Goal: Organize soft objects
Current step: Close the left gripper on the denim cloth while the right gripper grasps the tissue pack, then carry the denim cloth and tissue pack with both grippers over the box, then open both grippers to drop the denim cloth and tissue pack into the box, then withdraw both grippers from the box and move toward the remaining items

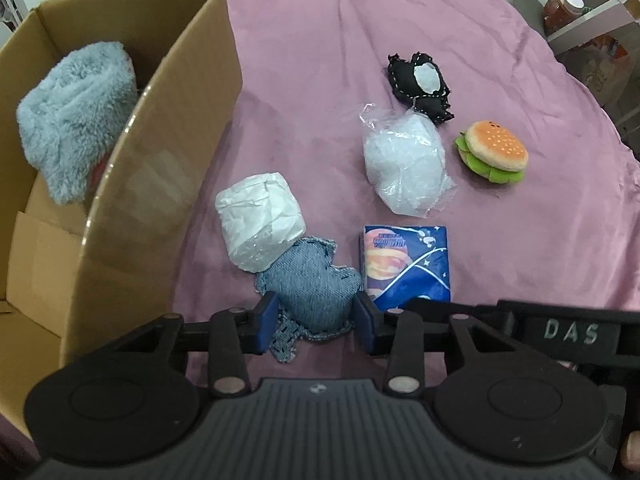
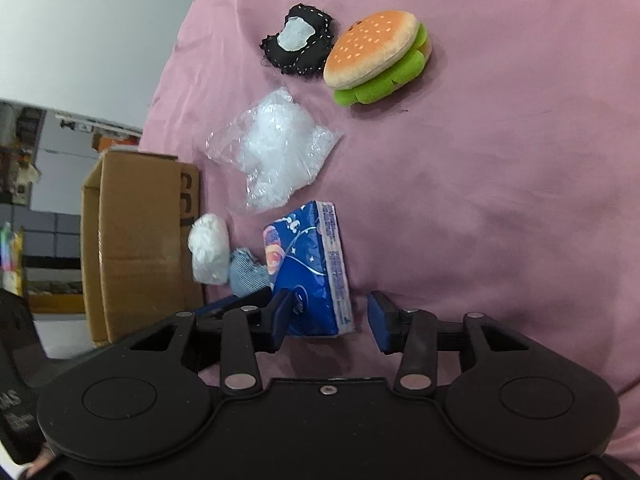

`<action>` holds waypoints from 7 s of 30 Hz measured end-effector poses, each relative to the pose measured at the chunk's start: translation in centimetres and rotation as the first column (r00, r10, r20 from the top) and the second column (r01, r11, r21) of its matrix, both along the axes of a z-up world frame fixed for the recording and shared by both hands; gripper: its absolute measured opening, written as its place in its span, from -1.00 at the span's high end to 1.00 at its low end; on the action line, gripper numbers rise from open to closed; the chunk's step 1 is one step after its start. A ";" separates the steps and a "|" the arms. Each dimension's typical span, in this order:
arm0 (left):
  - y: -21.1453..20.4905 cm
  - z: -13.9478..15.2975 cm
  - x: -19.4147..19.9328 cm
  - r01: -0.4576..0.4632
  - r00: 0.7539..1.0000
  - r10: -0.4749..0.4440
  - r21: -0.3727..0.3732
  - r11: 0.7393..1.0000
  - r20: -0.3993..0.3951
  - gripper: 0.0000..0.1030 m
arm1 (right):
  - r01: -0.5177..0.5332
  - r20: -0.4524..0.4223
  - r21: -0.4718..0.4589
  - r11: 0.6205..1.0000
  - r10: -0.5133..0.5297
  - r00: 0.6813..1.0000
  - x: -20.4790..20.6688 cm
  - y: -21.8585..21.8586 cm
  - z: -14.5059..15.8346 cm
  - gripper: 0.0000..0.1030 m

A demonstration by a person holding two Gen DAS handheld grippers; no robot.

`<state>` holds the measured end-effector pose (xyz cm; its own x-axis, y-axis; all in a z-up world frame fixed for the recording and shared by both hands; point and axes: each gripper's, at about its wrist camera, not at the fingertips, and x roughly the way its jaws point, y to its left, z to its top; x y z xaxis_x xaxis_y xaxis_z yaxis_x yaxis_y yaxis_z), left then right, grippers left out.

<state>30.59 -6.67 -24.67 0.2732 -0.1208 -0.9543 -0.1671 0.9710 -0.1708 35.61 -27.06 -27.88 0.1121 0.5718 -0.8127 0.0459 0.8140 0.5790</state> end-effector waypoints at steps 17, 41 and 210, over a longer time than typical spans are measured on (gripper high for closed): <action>-1.2 -0.6 0.0 0.010 1.000 -0.010 0.039 0.999 0.016 0.09 | 0.042 0.067 -0.093 0.995 -0.035 0.997 -1.4 -1.9 2.9 0.55; 0.3 6.3 -4.4 0.033 0.990 -0.028 -0.038 0.999 0.135 0.42 | 0.078 0.198 -0.107 0.991 -0.055 0.979 -5.7 -0.9 8.8 0.57; 9.2 15.5 -7.4 -0.131 0.967 0.103 0.105 0.986 0.234 -0.99 | 0.094 0.523 -0.250 0.964 0.053 0.850 -8.7 6.9 16.7 -1.00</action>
